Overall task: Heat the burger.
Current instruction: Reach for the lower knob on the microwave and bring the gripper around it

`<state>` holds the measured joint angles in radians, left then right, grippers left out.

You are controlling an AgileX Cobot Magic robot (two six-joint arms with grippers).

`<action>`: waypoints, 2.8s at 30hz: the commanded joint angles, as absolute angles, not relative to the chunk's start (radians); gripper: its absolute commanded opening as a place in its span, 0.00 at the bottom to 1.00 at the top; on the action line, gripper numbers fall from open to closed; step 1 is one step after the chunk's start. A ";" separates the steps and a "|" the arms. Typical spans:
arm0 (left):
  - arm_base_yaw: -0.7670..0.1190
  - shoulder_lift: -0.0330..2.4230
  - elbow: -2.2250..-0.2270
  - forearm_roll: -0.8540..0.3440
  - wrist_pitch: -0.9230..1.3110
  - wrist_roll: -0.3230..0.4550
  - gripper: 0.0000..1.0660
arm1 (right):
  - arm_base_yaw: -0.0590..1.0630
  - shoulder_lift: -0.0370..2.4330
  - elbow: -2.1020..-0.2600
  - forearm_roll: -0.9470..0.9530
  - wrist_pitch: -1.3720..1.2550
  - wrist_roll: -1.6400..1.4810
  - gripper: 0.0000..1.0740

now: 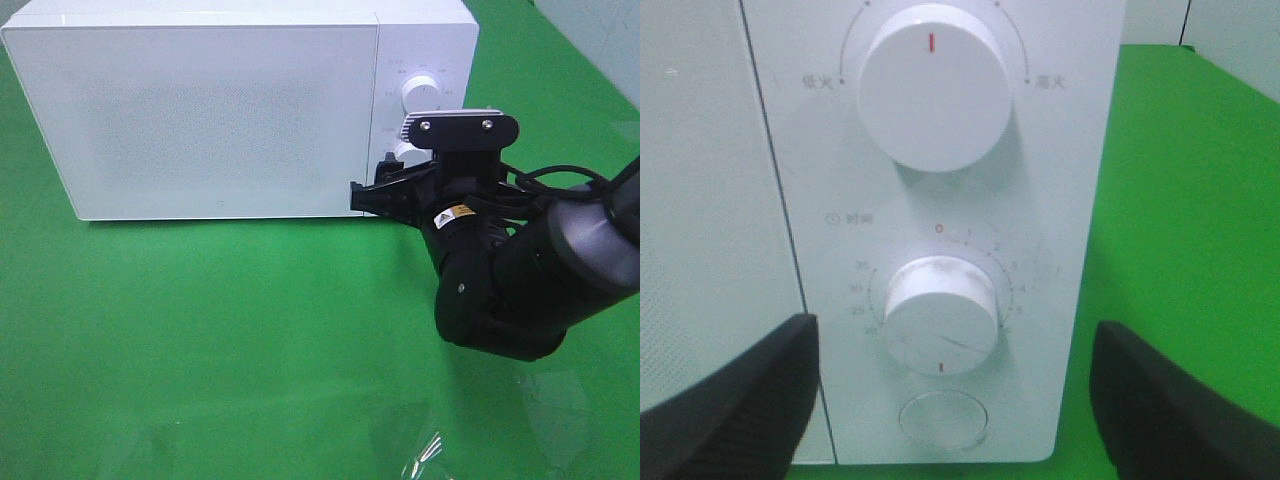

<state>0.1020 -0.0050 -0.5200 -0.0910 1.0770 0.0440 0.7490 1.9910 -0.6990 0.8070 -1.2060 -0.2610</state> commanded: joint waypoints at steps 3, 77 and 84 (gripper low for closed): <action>0.105 -0.027 -0.517 -0.097 1.070 0.041 0.91 | 0.733 1.995 -0.718 0.780 -1.219 -0.262 0.68; 0.105 -0.021 -0.517 -0.096 1.070 0.041 0.91 | 0.666 2.122 -0.858 0.614 -1.244 -0.126 0.00; 0.105 -0.021 -0.517 -0.096 1.070 0.041 0.91 | 0.666 2.122 -0.858 0.570 -1.295 0.079 0.00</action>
